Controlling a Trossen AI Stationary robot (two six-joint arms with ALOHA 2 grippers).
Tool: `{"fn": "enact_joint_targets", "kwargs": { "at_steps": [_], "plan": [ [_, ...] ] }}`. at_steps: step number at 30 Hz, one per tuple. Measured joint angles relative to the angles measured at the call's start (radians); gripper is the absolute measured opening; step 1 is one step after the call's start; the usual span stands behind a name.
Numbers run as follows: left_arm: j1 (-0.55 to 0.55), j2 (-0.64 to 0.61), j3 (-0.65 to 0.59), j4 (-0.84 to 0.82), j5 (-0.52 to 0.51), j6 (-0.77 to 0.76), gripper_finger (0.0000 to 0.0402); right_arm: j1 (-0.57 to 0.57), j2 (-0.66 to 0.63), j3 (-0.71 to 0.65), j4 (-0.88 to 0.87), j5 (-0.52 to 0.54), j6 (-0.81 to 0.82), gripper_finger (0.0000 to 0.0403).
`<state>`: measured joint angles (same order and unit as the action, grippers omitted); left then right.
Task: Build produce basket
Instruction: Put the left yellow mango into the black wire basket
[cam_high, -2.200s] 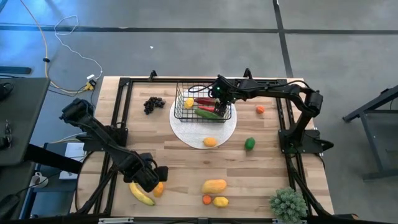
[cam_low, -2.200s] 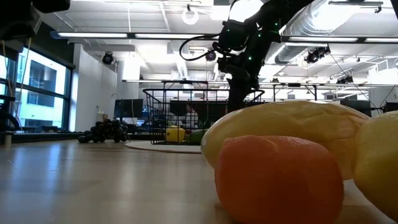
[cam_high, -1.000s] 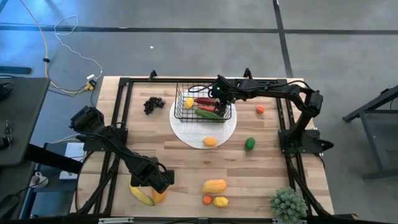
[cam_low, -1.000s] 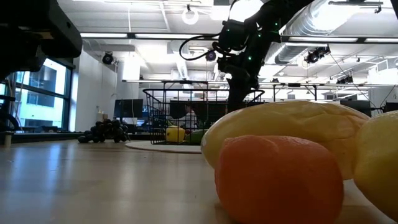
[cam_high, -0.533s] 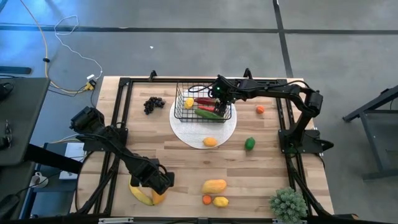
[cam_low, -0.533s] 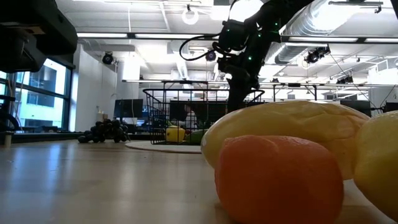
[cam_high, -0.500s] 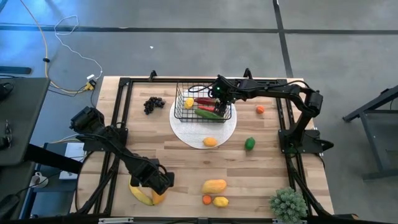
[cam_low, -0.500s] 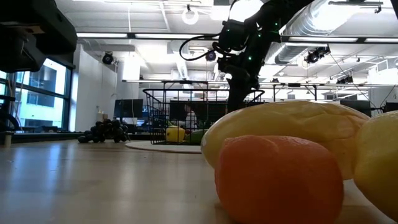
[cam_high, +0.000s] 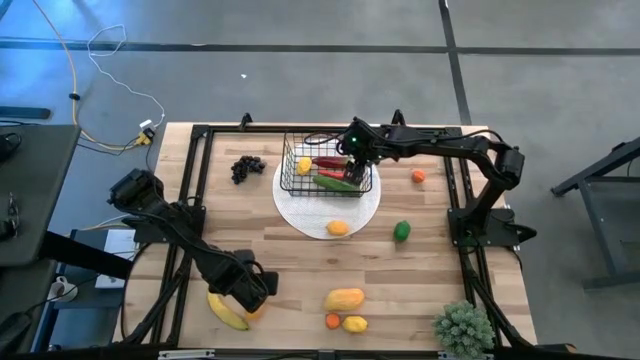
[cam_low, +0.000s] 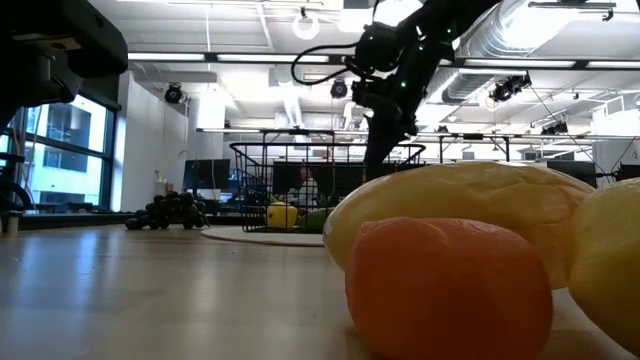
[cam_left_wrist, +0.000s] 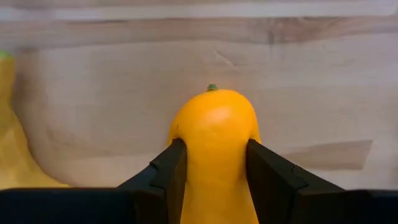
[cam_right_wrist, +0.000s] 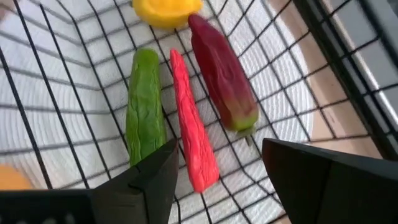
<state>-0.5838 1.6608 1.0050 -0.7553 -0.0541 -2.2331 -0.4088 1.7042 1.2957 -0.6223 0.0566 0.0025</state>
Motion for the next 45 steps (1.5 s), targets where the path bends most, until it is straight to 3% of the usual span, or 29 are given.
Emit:
{"fn": "enact_joint_targets", "kwargs": {
  "at_steps": [9,15,28,37,45],
  "plan": [
    [0.0,-0.035,0.003,-0.009,-0.058,0.013,0.0111,-0.003,-0.064,0.0,-0.002,0.001,-0.002,0.0213],
    [0.001,-0.039,0.004,-0.011,-0.039,0.037,0.0106,-0.006,-0.081,0.0,0.0,0.004,-0.002,0.0213],
    [0.017,-0.003,0.007,0.002,0.003,0.09,0.016,-0.006,-0.083,0.0,-0.01,0.029,-0.002,0.0213],
    [0.041,0.0,0.005,0.006,0.115,0.092,0.0222,-0.006,-0.083,0.0,-0.01,0.029,0.0,0.0213],
    [0.041,0.0,0.005,0.03,0.152,0.076,0.023,-0.005,-0.083,0.0,-0.01,0.029,0.0,0.0213]
  ]
}}
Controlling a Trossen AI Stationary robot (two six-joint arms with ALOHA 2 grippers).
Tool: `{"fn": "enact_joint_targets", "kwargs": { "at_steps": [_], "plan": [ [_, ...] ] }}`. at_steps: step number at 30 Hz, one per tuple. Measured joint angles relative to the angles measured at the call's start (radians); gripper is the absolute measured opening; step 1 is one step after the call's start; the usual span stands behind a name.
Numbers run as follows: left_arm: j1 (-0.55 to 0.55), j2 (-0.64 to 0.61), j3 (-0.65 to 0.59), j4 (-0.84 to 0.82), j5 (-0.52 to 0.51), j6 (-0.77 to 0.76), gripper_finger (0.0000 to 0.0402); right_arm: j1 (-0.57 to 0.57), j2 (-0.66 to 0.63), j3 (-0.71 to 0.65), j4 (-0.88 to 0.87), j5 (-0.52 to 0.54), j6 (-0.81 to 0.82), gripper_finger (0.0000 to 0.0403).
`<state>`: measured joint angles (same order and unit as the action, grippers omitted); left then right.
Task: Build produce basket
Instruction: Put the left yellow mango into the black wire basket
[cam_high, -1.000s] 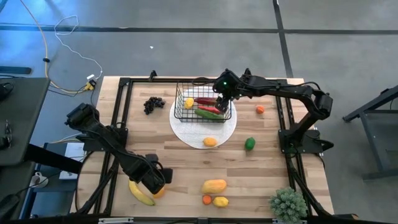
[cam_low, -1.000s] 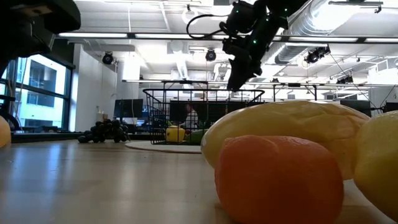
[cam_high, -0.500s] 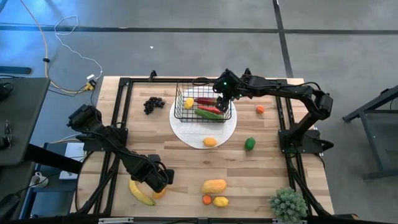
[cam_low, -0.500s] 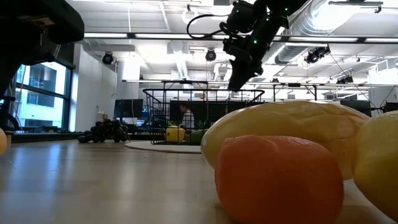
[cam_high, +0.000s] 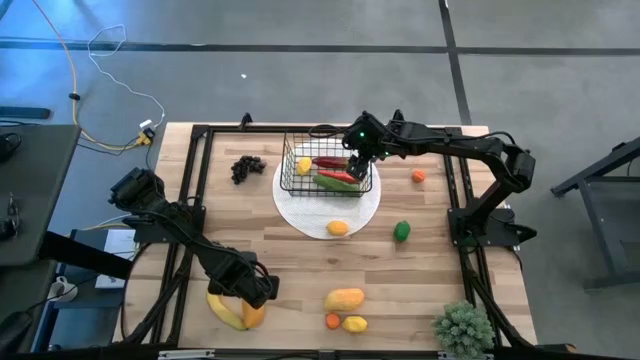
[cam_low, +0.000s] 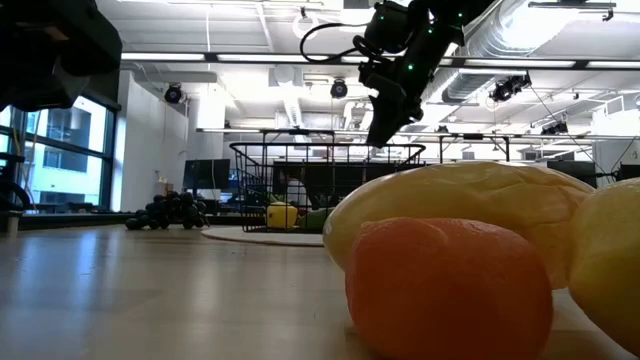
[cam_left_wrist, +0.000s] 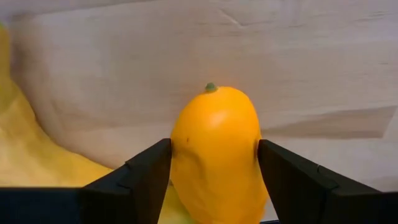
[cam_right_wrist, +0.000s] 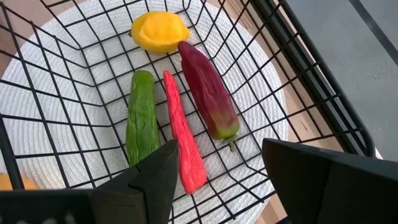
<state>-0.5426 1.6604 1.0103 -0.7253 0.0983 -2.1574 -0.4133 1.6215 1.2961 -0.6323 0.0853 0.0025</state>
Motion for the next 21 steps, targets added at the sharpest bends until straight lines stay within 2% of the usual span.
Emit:
{"fn": "enact_joint_targets", "kwargs": {
  "at_steps": [16,21],
  "plan": [
    [-0.001,0.061,0.003,0.106,0.061,-0.028,0.0229,0.002,0.0,0.0,-0.015,0.023,-0.002,0.0213],
    [-0.001,0.061,0.003,0.105,0.058,-0.007,0.0204,0.002,0.001,0.0,-0.015,0.024,-0.002,0.0213]
  ]
}}
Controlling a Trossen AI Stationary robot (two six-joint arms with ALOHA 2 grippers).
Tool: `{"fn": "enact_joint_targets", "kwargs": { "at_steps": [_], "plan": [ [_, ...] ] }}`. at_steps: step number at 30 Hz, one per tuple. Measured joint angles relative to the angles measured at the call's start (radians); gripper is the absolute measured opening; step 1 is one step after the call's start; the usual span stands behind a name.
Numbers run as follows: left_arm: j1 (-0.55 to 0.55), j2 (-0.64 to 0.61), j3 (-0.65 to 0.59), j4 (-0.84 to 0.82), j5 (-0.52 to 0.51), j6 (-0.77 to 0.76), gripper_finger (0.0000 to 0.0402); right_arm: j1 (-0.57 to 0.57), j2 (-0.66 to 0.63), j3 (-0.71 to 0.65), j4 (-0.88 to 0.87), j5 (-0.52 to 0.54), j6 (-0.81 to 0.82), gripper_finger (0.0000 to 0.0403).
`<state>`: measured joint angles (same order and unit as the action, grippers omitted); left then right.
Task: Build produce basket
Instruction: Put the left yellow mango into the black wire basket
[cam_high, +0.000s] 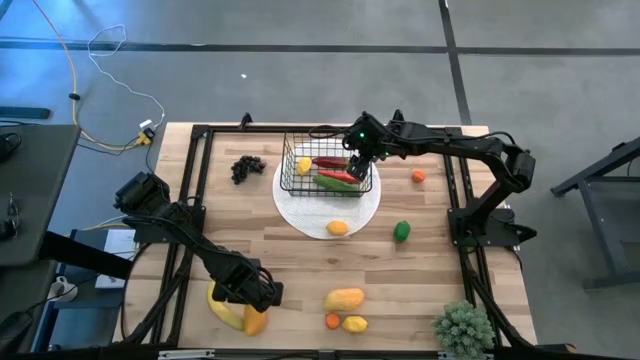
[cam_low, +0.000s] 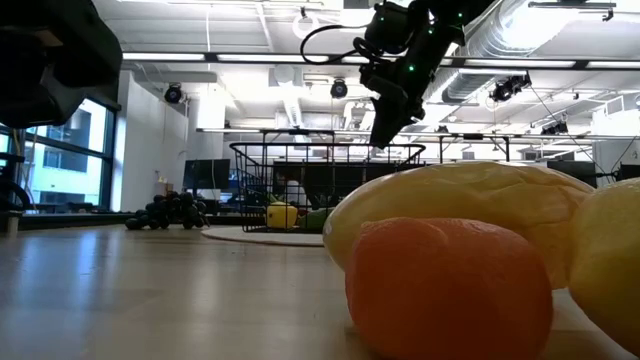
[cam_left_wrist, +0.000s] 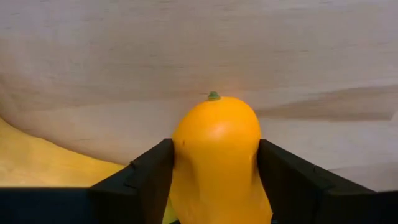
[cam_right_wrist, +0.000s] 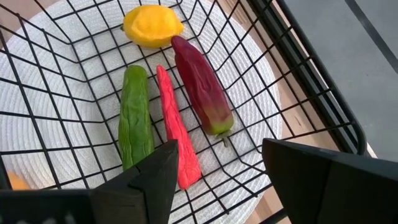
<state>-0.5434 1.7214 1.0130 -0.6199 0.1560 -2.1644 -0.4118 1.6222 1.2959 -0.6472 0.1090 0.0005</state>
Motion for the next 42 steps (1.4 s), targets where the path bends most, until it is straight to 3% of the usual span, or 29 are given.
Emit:
{"fn": "enact_joint_targets", "kwargs": {
  "at_steps": [8,17,27,35,42],
  "plan": [
    [0.0,0.017,0.001,-0.001,-0.018,0.006,0.011,0.0,0.0,0.0,0.0,0.015,-0.001,0.0213],
    [-0.001,0.003,0.0,0.004,-0.092,0.038,0.011,0.0,-0.014,-0.001,0.0,0.041,0.002,0.0213],
    [0.01,-0.075,-0.005,-0.056,-0.258,0.065,0.0089,0.0,-0.047,-0.001,0.002,0.047,0.026,0.0213],
    [0.079,-0.161,-0.004,-0.077,-0.385,0.185,0.0051,0.0,-0.047,-0.001,-0.002,0.047,0.026,0.0213],
    [0.164,-0.196,-0.003,-0.107,-0.384,0.323,0.0037,0.0,-0.047,-0.001,-0.008,0.047,0.026,0.0213]
  ]
}}
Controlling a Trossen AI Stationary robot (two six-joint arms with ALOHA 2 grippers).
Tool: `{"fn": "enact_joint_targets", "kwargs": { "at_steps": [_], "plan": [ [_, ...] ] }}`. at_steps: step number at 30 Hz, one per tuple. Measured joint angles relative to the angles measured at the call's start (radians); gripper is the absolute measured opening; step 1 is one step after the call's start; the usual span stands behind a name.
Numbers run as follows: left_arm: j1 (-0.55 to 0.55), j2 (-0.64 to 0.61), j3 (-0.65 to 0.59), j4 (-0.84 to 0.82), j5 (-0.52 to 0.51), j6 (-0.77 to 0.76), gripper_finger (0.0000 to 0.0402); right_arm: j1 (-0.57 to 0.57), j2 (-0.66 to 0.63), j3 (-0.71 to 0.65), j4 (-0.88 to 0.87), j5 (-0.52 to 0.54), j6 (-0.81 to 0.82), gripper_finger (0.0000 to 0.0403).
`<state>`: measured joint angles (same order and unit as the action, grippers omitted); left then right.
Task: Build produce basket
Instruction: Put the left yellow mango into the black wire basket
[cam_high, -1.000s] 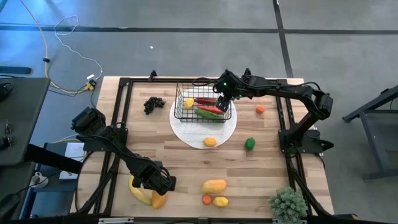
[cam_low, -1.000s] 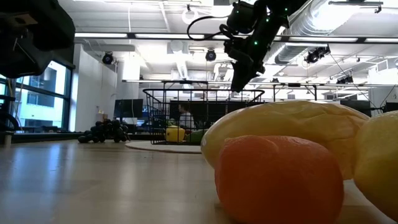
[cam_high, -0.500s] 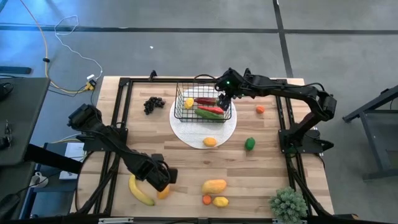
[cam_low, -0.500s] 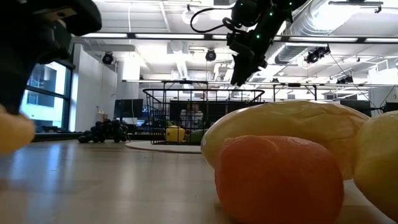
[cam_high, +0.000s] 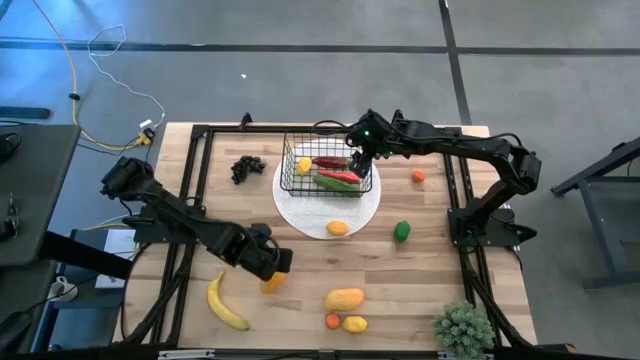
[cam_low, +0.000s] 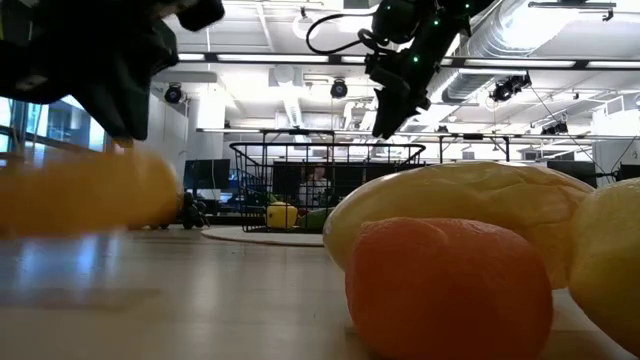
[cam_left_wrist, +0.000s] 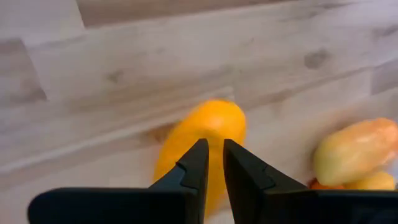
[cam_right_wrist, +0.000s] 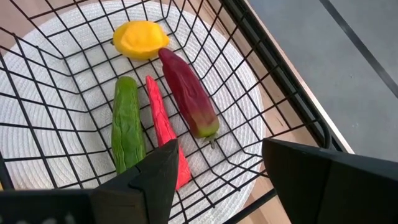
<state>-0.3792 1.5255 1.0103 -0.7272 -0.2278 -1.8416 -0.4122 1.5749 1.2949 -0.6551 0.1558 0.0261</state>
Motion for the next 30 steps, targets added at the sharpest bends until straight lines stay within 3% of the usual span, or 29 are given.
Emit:
{"fn": "enact_joint_targets", "kwargs": {
  "at_steps": [9,20,24,30],
  "plan": [
    [0.118,0.041,0.0,-0.067,0.128,0.152,0.0036,0.001,0.0,0.0,-0.012,0.0,0.014,0.0213],
    [0.249,0.028,0.001,-0.108,0.297,0.356,0.0126,0.001,0.0,0.0,-0.018,0.0,0.019,0.0213],
    [0.267,0.028,0.001,-0.119,0.29,0.412,0.0151,0.001,0.0,0.0,-0.022,0.0,0.019,0.0213],
    [0.258,-0.018,0.001,-0.113,0.22,0.465,0.0158,0.001,0.0,0.0,-0.026,-0.019,0.072,0.0213]
  ]
}}
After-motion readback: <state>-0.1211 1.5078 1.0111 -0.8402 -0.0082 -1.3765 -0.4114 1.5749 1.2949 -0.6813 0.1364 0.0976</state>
